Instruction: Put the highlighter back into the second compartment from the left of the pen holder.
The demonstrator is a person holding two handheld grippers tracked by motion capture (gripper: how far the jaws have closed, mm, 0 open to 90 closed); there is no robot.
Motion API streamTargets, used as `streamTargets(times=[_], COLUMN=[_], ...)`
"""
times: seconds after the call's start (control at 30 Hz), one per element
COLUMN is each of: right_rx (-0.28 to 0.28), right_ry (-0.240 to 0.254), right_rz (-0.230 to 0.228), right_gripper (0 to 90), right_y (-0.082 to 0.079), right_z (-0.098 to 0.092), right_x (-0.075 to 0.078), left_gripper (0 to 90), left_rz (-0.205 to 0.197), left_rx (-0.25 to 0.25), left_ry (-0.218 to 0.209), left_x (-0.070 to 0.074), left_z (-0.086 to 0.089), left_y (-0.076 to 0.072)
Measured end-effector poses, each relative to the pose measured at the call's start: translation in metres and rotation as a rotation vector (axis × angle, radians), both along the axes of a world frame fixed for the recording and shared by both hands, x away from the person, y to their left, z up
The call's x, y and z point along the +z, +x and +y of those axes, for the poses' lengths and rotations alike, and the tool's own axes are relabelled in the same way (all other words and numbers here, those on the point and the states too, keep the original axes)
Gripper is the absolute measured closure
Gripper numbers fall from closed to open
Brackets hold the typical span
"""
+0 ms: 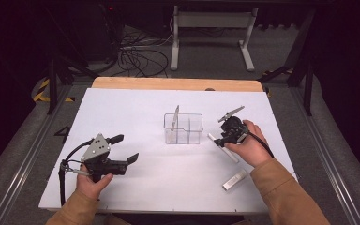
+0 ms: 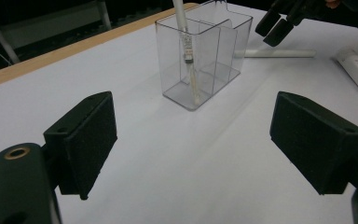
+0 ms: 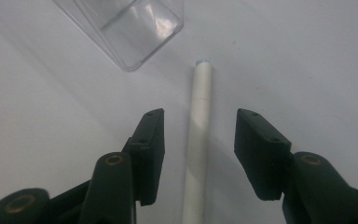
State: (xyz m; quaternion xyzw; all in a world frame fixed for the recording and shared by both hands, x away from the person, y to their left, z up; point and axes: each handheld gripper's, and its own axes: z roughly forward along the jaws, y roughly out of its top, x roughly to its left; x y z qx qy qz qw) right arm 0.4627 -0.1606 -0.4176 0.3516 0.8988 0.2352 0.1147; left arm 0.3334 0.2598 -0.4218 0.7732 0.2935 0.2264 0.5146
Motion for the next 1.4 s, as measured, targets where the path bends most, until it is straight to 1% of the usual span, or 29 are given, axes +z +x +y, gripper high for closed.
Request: streamTargets(times=[0.17, 0.33, 0.47, 0.53, 0.8, 1.07, 1.2, 1.23, 1.37, 1.4], right_rx=[-0.015, -0.017, -0.020, -0.023, -0.043, -0.059, -0.059, -0.075, -0.079, -0.075], right_ry=[-0.017, -0.032, -0.043, -0.051, -0.082, -0.096, -0.109, -0.117, -0.131, -0.127], right_rz=[0.003, 0.021, 0.031, 0.029, 0.028, 0.038, 0.031, 0.025, 0.022, 0.029], right_gripper=[58.0, 59.1, 61.5, 64.1, 67.1, 70.2, 71.4, 73.4, 74.9, 77.3], right_y=[0.003, 0.004, 0.005, 0.005, 0.004, 0.004, 0.004, 0.003, 0.003, 0.003], right_z=[0.002, 0.005, 0.007, 0.008, 0.011, 0.014, 0.016, 0.016, 0.018, 0.018], right_x=[-0.003, -0.007, -0.009, -0.010, -0.013, -0.016, -0.017, -0.018, -0.019, -0.020], left_gripper=[15.3, 15.3, 15.3, 15.3, 15.3, 15.3, 15.3, 15.3, 15.3, 15.3], left_rz=[0.002, -0.002, 0.004, 0.005, 0.005, 0.002, 0.001, 0.001, 0.003, 0.003], left_rx=[-0.001, 0.000, -0.002, -0.004, -0.004, -0.005, -0.004, -0.004, -0.004, -0.004], left_ry=[0.003, 0.004, 0.001, 0.004, 0.003, 0.009, 0.012, 0.014, 0.014, 0.014], left_x=[0.000, 0.000, -0.001, -0.001, -0.001, -0.001, -0.001, -0.001, -0.001, -0.001], left_z=[0.000, 0.000, -0.001, -0.001, -0.002, -0.002, -0.002, -0.002, -0.002, -0.002], left_y=[0.000, 0.000, 0.000, 0.000, 0.000, 0.000, 0.000, 0.000, 0.000, 0.000])
